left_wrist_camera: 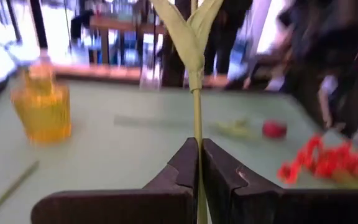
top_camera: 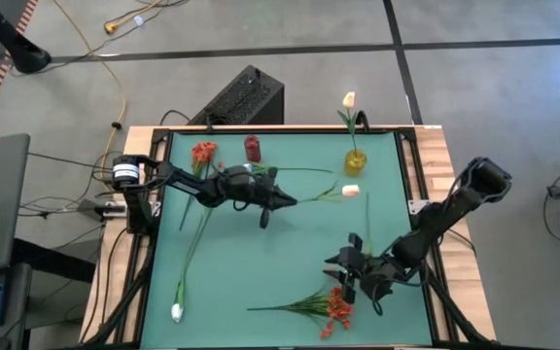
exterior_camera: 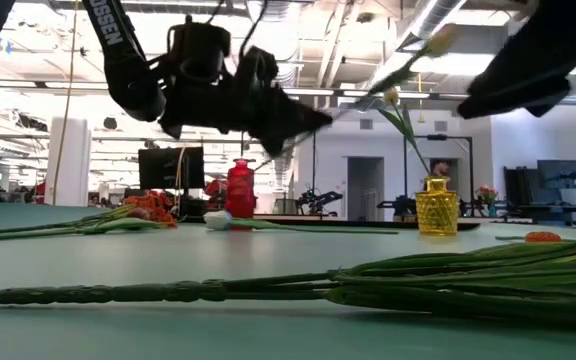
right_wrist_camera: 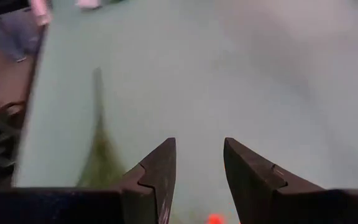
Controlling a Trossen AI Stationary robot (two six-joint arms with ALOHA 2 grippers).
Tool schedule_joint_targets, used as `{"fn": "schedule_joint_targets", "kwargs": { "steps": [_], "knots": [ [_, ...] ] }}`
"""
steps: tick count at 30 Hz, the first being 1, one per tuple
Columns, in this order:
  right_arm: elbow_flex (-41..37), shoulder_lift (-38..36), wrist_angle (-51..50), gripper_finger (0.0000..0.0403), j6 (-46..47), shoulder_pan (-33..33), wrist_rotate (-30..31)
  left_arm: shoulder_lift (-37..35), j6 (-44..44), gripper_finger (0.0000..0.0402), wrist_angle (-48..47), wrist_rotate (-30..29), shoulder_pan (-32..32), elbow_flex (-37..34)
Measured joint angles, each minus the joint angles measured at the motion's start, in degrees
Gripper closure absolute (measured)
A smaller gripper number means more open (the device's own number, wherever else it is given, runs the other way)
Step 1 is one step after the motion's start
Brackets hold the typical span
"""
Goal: Sort flowers into vase by color
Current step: Put the yellow flower into the yellow vase
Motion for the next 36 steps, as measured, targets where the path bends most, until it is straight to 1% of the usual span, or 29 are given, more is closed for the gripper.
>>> {"fn": "schedule_joint_targets", "kwargs": {
  "steps": [2, 4, 8, 9, 11, 12, 13, 16, 18, 22, 28, 30, 32, 36],
  "knots": [
    [0.0, -0.5, -0.9, 0.0243, -0.8, -0.4, 2.5, 0.0, -2.1, 0.0402, 4.8, 1.9, 0.3, 0.0],
    [0.0, -0.7, -2.6, 0.0243, -1.5, -0.3, 6.1, 0.0, -4.9, 0.0401, 10.4, 5.1, 0.8, 0.0],
    [0.0, -0.7, -1.1, 0.0243, -5.7, -1.8, 18.7, 0.0, -10.1, 0.0401, 19.6, 11.5, 1.4, 0.0],
    [0.0, -0.6, 0.7, 0.0243, -7.4, -3.0, 20.6, 0.0, -10.8, 0.0401, 21.0, 12.8, 1.4, 0.0],
    [0.0, -0.5, 4.7, 0.0243, -12.1, -6.0, 21.2, 0.0, -11.8, 0.0401, 22.5, 15.0, 1.0, 0.0],
    [0.0, -0.5, 7.6, 0.0243, -15.0, -7.7, 20.2, 0.0, -11.8, 0.0401, 22.6, 15.6, 0.7, 0.0],
    [0.0, -0.4, 10.7, 0.0243, -18.3, -9.6, 17.4, 0.0, -11.7, 0.0401, 22.6, 16.0, 0.6, 0.0],
    [0.0, -0.4, 19.5, 0.0243, -29.5, -14.7, 6.0, 0.0, -11.5, 0.0401, 22.3, 17.9, 0.5, 0.0],
    [0.0, -0.9, 23.7, 0.0243, -35.4, -17.1, 2.1, 0.0, -11.4, 0.0401, 22.4, 19.3, 0.7, 0.0],
    [0.0, -3.4, 26.9, 0.0230, -43.3, -20.1, 0.1, 0.0, -11.4, 0.0401, 22.6, 21.2, 1.4, 0.0],
    [0.0, -5.4, 32.6, 0.0189, -50.2, -22.9, -4.2, 0.0, -11.1, 0.0401, 22.6, 21.6, 2.4, 0.0],
    [0.0, -5.4, 33.8, 0.0179, -51.5, -23.8, -4.8, 0.0, -10.2, 0.0401, 22.7, 21.7, 2.3, 0.0],
    [0.0, -5.2, 34.5, 0.0174, -51.9, -25.1, -6.6, 0.0, -9.4, 0.0401, 22.7, 21.5, 2.3, 0.0],
    [0.0, -5.1, 34.5, 0.0175, -51.3, -27.5, -11.0, 0.0, -9.2, 0.0401, 22.7, 19.6, 2.2, 0.0]
  ]
}}
